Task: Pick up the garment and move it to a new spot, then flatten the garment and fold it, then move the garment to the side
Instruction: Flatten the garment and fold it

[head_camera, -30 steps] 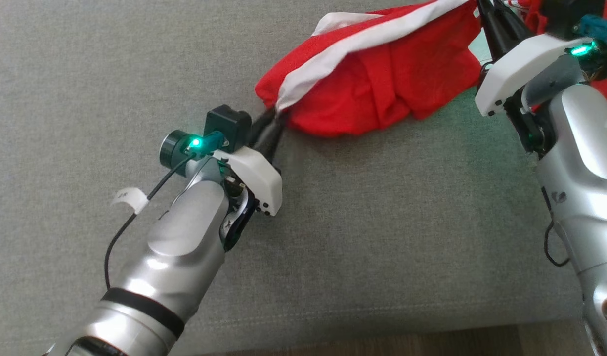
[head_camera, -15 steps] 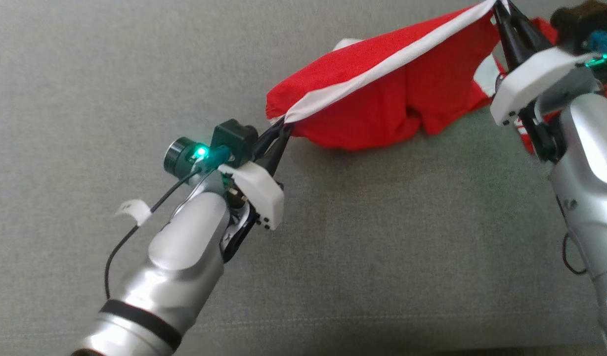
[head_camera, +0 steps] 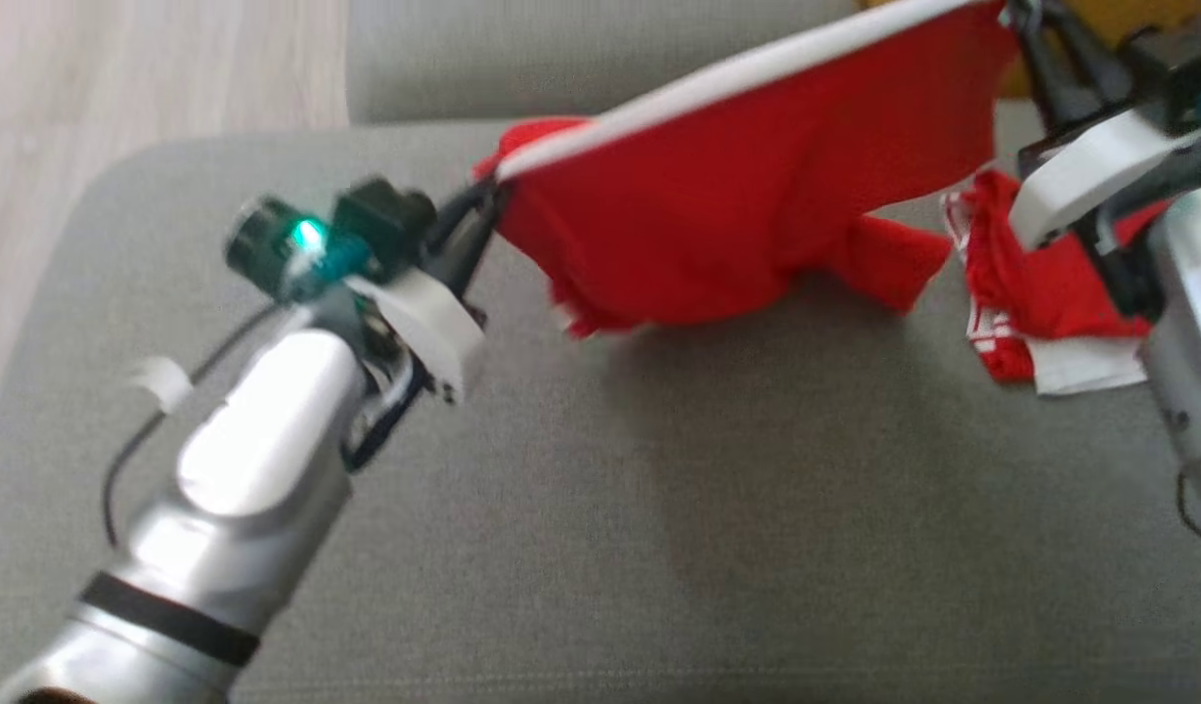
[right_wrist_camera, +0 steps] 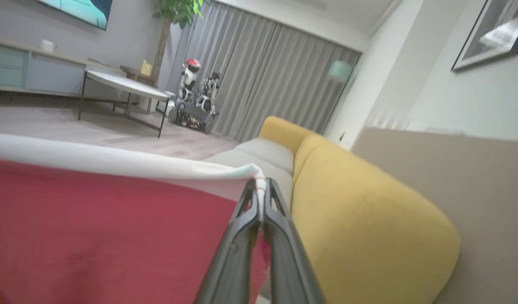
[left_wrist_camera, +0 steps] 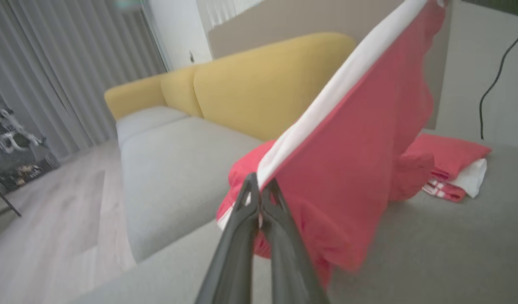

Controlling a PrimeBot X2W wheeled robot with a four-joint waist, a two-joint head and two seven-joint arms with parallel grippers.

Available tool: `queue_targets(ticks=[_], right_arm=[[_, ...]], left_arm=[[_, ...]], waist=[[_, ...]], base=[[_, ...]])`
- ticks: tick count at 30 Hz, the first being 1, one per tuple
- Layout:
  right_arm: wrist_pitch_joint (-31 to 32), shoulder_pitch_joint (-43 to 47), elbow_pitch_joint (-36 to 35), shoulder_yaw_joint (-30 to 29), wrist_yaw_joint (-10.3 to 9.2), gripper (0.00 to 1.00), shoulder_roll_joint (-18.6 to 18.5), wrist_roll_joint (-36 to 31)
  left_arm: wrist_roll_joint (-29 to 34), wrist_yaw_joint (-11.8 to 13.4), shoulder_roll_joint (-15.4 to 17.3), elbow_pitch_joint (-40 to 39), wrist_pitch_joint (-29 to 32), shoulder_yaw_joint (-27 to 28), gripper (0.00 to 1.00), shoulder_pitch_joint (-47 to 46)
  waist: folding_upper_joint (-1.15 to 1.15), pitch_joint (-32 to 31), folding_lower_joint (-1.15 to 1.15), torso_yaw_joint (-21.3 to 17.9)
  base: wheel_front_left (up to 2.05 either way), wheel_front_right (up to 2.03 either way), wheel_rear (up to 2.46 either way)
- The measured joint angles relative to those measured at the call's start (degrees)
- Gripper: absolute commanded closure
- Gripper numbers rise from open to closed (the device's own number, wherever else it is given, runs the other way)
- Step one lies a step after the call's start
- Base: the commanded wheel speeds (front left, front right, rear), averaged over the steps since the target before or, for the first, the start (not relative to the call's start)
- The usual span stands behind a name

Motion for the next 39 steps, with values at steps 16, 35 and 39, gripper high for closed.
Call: queue_targets(ticks=[16, 35, 39], right_arm=[[17.6, 10.5, -22.5, -6.0, 0.0, 1.0, -5.9, -0.7], [7.1, -32.2, -2.6, -0.1, 0.01, 1.0, 0.1, -0.3], [-0.2, -35.7, 7.3, -2.8, 0.02, 1.0, 5.1, -2.4]], left_arm=[[-4.1, 4.2, 8.6, -26.2, 15.2, 2.5, 1.0, 4.3], [2.8, 2.6, 8.9, -3.4, 11.8, 7.9, 1.0, -36.1], [5.6, 4.4, 6.5, 4.5, 4.9, 8.0, 1.0, -40.3]], waist=[[0.0, -5.2, 0.0, -0.5], [0.0, 14.7, 0.01, -1.9], [0.0, 18.8, 0.02, -2.1]], base=[[0.0, 0.0, 0.0], [0.0, 0.0, 0.0], [0.0, 0.0, 0.0]])
